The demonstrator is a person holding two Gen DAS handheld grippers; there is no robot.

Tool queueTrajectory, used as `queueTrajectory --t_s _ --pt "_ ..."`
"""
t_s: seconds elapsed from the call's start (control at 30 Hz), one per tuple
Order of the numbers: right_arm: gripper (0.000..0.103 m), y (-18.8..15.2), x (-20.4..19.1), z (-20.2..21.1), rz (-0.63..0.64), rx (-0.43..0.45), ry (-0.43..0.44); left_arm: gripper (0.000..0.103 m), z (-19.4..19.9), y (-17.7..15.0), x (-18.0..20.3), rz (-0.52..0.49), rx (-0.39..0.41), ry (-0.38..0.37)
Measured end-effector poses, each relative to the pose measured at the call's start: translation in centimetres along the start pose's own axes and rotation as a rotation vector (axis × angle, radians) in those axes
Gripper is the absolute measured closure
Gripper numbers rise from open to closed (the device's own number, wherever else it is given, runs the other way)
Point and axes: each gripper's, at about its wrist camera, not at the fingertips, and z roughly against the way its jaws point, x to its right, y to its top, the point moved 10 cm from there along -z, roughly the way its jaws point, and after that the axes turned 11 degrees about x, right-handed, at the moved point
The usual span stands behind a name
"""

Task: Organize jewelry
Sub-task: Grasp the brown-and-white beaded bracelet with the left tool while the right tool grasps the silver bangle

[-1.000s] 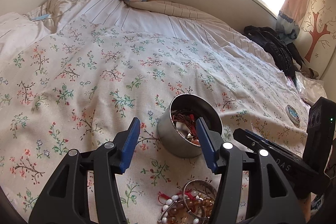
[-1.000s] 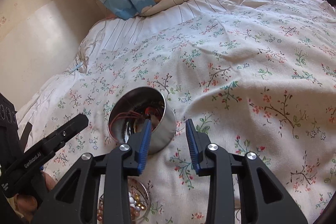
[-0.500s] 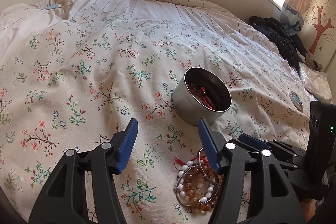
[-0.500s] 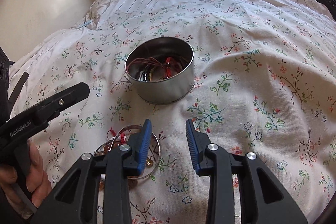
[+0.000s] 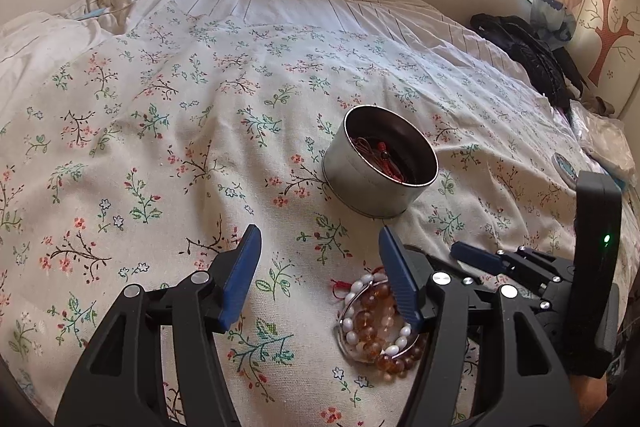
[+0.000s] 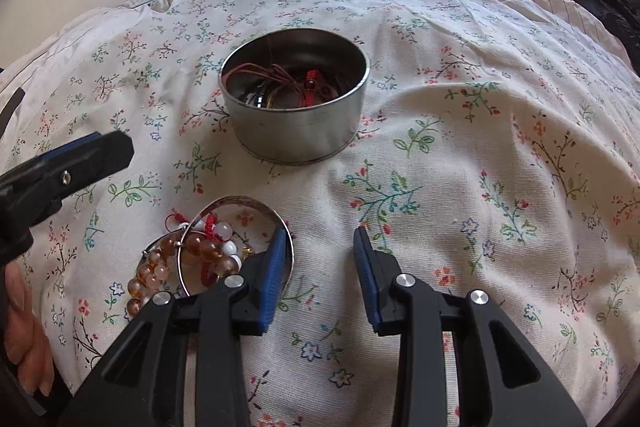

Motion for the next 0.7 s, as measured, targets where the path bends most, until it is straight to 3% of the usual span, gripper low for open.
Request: queueTrajectory --t_s 0.17,0.37,0.5,0.7 --pt "0.069 0.0 2.4 0.6 -0.069 0.014 -0.034 0.045 -0.5 -0.9 1.1 -0.066 -0.034 -0.008" --pt "0.069 0.0 0.9 -0.8 0.035 -0.011 -0.043 0.045 -1.0 -2.1 3.5 -0.193 -0.057 -0.034" --pt "0.097 -0.1 3.5 -0.2 -0.064 -0.012 -0.063 0.045 -1.3 -2.8 4.8 -0.283 -0.066 -0.037" --pt "0.097 -0.3 4.1 0.1 -0.1 -0.013 -0.054 0.045 -2.3 -3.6 6.3 -0.354 -0.091 -0.064"
